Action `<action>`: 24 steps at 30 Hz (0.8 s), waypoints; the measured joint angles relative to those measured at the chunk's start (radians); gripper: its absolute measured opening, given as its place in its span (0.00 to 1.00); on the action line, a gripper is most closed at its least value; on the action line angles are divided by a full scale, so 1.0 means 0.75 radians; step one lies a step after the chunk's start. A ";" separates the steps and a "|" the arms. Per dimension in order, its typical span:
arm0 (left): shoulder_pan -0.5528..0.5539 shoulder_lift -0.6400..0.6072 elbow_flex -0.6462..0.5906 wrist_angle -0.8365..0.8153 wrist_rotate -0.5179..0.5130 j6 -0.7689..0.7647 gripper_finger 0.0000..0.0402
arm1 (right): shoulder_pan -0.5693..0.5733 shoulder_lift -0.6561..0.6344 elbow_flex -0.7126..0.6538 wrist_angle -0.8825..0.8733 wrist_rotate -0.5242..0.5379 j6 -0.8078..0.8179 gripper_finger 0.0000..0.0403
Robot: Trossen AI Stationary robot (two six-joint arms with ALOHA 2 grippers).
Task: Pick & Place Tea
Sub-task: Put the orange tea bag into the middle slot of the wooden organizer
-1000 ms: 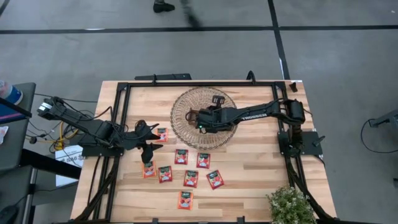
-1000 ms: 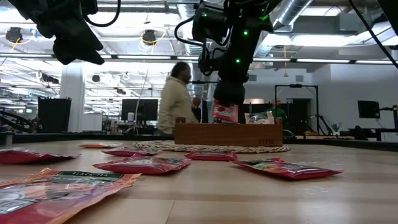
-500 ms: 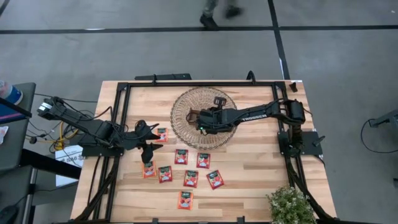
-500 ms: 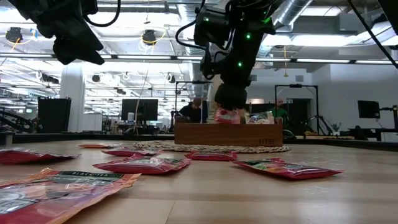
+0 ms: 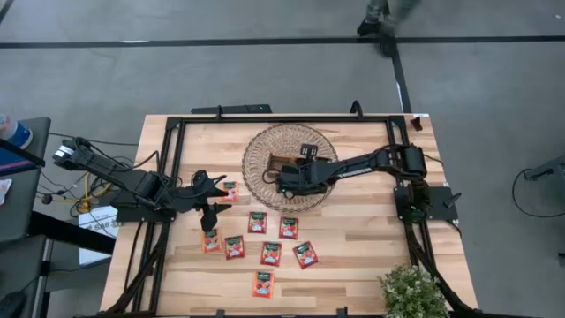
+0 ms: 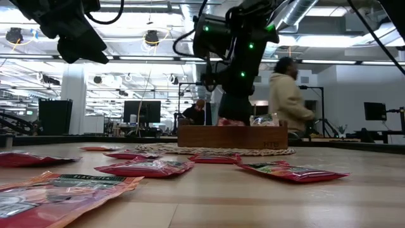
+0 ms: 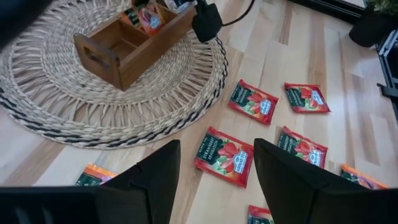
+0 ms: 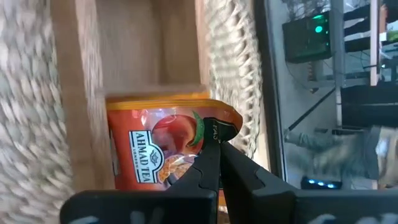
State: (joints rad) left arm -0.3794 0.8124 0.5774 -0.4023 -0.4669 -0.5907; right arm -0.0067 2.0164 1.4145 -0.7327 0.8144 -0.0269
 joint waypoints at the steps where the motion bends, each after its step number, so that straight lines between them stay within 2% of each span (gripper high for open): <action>1: 0.000 0.000 0.000 0.000 -0.002 0.000 0.49 | 0.000 -0.004 0.000 -0.002 0.000 0.001 0.00; 13: 0.000 0.000 0.000 0.000 -0.007 0.005 0.49 | -0.012 -0.010 0.000 0.022 -0.076 0.003 0.02; 18: 0.000 0.000 0.000 0.013 -0.007 0.159 0.49 | -0.013 -0.010 0.000 0.021 -0.102 0.004 0.09; 24: 0.001 -0.008 0.000 0.069 0.009 0.208 0.49 | -0.020 -0.010 0.000 0.022 -0.128 0.039 0.21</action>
State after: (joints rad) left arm -0.3790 0.8061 0.5771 -0.3506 -0.4603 -0.4345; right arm -0.0219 2.0090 1.4143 -0.7166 0.7181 0.0024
